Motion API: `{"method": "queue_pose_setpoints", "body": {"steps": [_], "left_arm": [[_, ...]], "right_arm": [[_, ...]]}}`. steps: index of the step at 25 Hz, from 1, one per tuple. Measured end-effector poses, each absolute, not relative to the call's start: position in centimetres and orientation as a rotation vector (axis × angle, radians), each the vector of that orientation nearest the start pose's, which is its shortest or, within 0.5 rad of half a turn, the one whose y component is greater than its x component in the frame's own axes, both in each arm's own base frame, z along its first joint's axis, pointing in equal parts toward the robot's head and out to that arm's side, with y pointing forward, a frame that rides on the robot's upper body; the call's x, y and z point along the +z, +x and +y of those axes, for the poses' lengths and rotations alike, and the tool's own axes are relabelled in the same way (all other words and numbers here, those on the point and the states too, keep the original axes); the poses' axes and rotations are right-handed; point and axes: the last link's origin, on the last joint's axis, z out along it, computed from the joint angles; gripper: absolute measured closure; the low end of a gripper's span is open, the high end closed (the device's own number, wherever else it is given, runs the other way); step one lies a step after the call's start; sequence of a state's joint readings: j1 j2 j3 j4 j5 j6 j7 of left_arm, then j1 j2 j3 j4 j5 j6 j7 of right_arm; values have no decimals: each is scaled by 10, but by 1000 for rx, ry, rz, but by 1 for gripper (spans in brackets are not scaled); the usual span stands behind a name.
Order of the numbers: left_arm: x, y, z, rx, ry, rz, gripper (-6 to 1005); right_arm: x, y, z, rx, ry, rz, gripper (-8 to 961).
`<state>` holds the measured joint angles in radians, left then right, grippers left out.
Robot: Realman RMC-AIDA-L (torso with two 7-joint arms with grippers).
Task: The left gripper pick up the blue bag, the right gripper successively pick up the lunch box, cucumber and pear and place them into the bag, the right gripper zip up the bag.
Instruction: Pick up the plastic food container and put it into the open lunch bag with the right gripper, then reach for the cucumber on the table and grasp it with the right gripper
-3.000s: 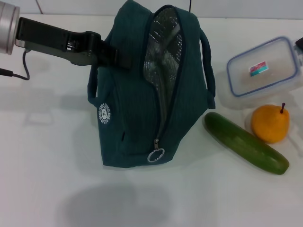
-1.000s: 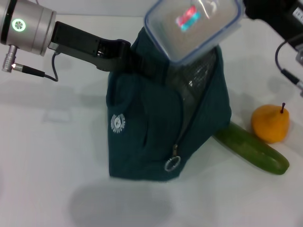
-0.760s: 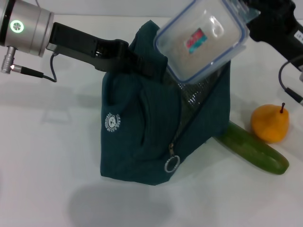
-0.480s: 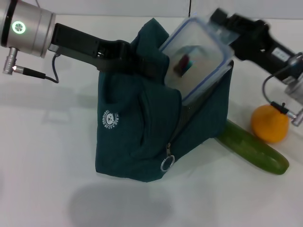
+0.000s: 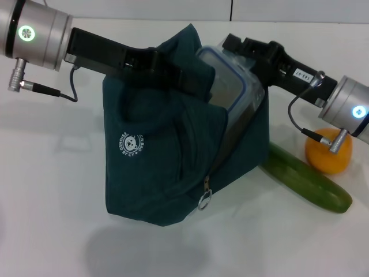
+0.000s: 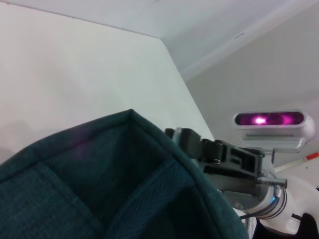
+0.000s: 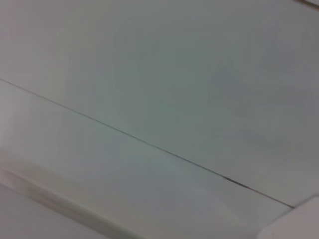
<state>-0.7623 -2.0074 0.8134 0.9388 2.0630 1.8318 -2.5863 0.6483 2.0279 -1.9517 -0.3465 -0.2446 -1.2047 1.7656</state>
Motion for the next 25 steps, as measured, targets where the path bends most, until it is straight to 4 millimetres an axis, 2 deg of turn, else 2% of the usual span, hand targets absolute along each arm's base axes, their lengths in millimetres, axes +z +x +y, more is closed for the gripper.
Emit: {"method": "queue_pose_setpoints", "body": {"steps": [7, 15, 19, 21, 25], "left_arm": [[45, -158, 364, -474, -2779, -1707, 959], [47, -160, 364, -475, -2772, -1706, 959], [49, -163, 364, -480, -2761, -1711, 959], [52, -166, 364, -482, -2748, -1714, 958], [58, -174, 363, -486, -2717, -1723, 958]], "right_arm": [[-67, 168, 366, 1479, -2260, 1627, 817], [-63, 172, 361, 1518, -2260, 1585, 813], [-58, 181, 357, 1550, -2221, 1578, 694], [-49, 200, 351, 1580, -2133, 1586, 634], [-30, 224, 345, 1637, -2028, 1575, 497]]}}
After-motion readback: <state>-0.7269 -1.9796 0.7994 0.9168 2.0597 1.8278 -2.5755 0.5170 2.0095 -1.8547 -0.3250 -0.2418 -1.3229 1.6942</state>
